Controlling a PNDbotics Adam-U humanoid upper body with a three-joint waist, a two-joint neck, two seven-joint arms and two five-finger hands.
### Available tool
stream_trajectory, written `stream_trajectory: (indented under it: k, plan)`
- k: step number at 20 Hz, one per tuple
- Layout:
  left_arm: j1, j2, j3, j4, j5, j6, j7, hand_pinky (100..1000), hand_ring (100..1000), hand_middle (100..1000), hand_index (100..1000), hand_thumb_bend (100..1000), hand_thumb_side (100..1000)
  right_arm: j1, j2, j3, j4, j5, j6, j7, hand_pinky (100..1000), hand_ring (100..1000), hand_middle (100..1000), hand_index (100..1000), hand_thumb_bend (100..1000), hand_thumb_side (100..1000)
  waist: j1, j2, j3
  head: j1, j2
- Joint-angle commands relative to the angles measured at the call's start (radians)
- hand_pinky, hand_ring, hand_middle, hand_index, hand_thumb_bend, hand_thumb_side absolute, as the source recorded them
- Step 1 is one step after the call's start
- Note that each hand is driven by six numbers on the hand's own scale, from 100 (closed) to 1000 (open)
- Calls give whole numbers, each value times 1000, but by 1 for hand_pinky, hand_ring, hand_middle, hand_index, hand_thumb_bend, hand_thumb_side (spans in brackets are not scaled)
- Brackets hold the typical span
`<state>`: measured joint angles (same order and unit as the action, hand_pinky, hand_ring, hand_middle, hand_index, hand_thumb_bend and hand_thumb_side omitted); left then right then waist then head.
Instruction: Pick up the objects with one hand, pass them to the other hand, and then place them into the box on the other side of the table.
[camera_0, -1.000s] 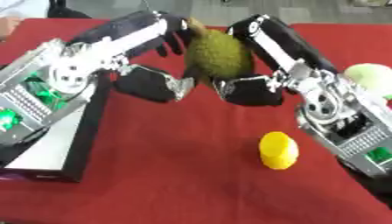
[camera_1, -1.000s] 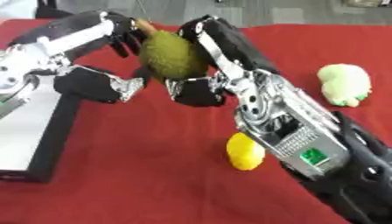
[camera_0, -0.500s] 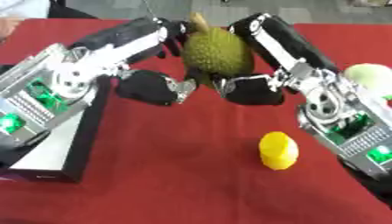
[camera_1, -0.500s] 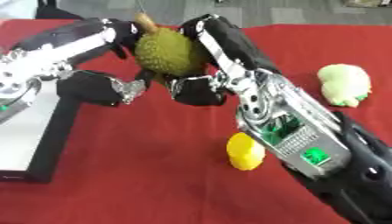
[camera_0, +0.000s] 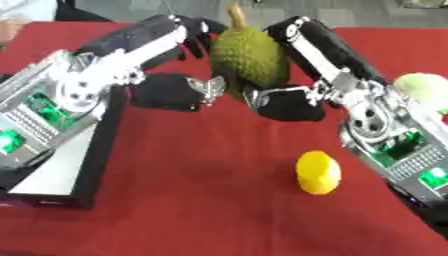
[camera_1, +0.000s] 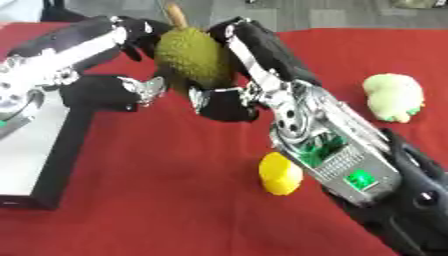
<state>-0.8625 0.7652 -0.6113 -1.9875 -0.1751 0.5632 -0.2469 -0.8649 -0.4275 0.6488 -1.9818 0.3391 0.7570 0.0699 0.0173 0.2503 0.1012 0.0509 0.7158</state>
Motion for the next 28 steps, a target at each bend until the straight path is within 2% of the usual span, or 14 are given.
stream_trajectory:
  k: [1, 8, 11, 15, 18, 21, 25, 28]
  plan:
    - [-19, 21, 18, -13, 16, -23, 2, 784, 782, 720, 935, 100, 702, -13, -11, -12, -18, -2, -1, -5, 815, 617, 506, 490, 100, 100, 7, -12, 0, 4, -8]
    - [-22, 14, 11, -13, 35, -30, -65, 789, 782, 716, 910, 100, 713, -13, -11, -12, -18, -5, -4, -7, 815, 616, 505, 490, 100, 100, 6, -11, 0, 6, -5]
    - [-22, 10, 12, -13, 62, -28, -91, 792, 779, 704, 881, 100, 642, -12, -13, -11, -18, -5, -4, -8, 814, 616, 505, 490, 100, 100, 6, -11, -1, 6, -4]
    - [-22, 8, 15, -13, 112, -26, -86, 787, 761, 659, 803, 100, 498, -12, -14, -11, -18, -6, -5, -7, 814, 616, 505, 490, 100, 100, 6, -11, -2, 6, -3]
    - [-22, 6, 16, -13, 152, -14, -60, 776, 739, 602, 740, 100, 393, -12, -15, -11, -18, -6, -5, -6, 814, 615, 506, 490, 100, 100, 6, -12, -3, 7, -2]
    - [-24, 3, 18, -13, 191, 0, -13, 752, 676, 514, 630, 100, 298, -11, -16, -11, -18, -7, -5, -6, 813, 616, 506, 492, 100, 100, 5, -12, -3, 7, -2]
    - [-30, -5, 20, -13, 244, 20, 90, 713, 588, 411, 485, 100, 338, -10, -18, -11, -18, -7, -4, -8, 813, 619, 512, 498, 100, 100, 4, -13, -3, 8, -1]
    - [-35, -10, 16, -13, 270, 30, 165, 695, 559, 367, 435, 100, 367, -10, -19, -11, -18, -7, -3, -7, 814, 622, 517, 505, 100, 100, 4, -13, -4, 9, -1]
